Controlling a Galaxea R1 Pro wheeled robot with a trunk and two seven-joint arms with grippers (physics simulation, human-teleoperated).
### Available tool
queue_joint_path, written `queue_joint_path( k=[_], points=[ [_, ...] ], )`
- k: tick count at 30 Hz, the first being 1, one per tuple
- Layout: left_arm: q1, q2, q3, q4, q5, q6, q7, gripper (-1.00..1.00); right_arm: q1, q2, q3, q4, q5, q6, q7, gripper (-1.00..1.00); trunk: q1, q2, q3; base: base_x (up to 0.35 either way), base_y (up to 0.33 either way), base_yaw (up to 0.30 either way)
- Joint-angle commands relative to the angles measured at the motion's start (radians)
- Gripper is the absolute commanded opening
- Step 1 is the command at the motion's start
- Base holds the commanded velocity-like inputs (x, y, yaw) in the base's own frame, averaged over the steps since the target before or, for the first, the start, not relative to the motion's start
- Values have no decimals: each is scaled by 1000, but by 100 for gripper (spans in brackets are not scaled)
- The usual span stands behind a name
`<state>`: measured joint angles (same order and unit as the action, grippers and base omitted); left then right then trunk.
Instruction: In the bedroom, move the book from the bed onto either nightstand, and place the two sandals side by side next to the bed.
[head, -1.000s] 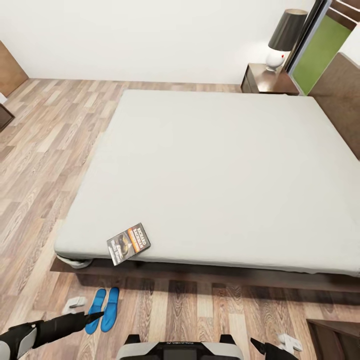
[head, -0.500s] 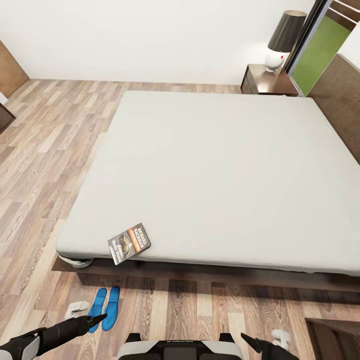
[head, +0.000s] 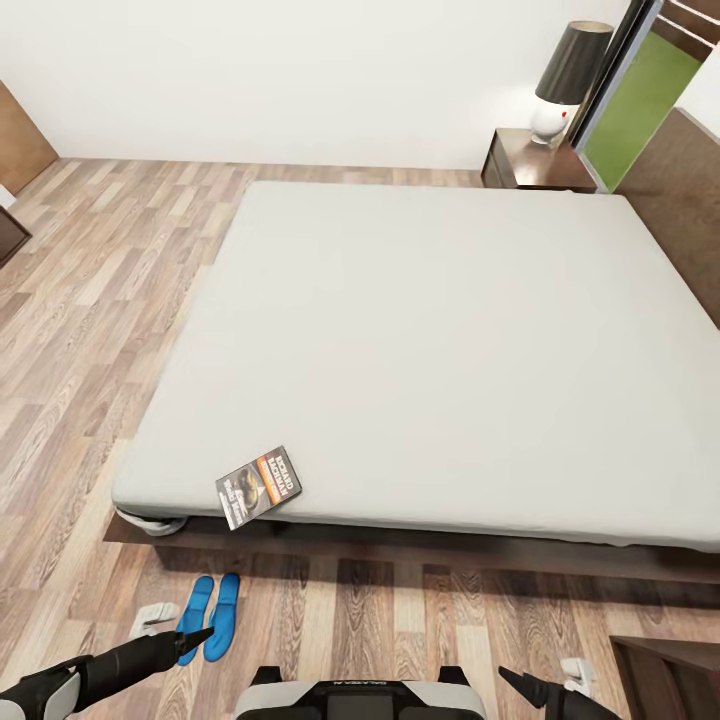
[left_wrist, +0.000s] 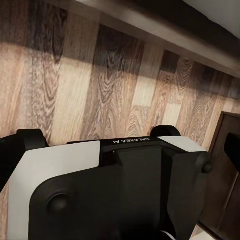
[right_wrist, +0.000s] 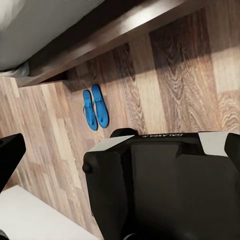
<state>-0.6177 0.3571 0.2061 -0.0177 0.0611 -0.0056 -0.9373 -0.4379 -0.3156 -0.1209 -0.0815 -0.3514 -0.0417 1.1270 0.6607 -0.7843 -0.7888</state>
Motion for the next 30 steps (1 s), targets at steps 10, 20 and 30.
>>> queue_joint_path(
  k=[10, 20, 30],
  points=[
    [-1, -2, -4, 1, 6, 0, -3, 100, -1, 0, -8, 1, 6, -4, 3, 100, 0, -1, -1, 0, 0, 0],
    [-1, -8, -4, 1, 6, 2, -3, 100, -1, 0, -8, 1, 6, -4, 3, 100, 0, -1, -1, 0, 0, 0],
    [-1, -9, -4, 2, 6, 3, -3, 100, 0, 0, -8, 2, 6, -4, 3, 100, 0, -1, -1, 0, 0, 9]
  ],
)
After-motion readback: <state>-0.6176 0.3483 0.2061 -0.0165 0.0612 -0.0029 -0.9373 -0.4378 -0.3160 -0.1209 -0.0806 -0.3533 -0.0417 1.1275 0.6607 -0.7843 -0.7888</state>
